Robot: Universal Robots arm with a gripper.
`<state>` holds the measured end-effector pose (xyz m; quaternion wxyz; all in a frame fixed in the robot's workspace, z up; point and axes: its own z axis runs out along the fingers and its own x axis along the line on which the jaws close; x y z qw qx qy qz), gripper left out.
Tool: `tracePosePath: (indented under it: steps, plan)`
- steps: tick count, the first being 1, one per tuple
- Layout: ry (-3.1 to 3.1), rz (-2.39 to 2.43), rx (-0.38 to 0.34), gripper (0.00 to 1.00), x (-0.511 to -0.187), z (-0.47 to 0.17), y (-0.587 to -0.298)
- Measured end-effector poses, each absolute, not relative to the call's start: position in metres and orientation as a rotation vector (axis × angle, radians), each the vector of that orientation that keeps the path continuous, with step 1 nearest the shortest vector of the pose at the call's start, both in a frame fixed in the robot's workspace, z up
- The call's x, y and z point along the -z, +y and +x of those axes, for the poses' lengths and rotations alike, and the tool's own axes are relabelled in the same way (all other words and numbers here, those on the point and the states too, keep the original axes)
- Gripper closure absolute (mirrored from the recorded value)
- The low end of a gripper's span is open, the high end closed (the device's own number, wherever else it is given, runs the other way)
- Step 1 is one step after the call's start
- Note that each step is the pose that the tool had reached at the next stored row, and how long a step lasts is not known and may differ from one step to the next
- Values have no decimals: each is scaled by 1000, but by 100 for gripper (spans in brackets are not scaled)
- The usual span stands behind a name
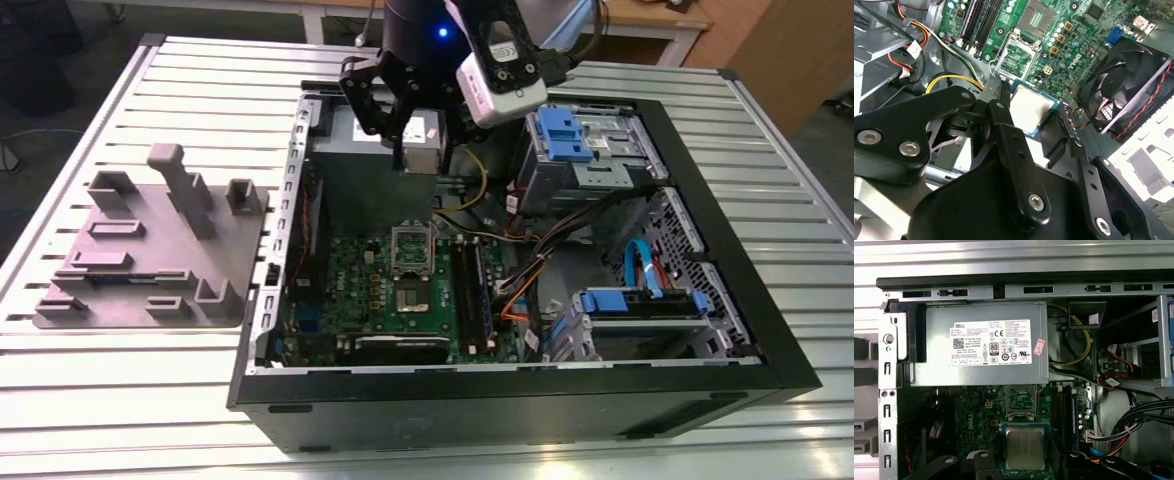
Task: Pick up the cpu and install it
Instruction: 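Place the cpu into insertion slot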
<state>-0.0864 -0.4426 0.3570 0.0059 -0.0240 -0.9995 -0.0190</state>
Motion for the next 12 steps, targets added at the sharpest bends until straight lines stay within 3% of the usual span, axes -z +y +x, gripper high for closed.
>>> tracePosePath:
  steps: [12]
  plan:
    - [-3128,-75,60,53,-353,-86,-447]
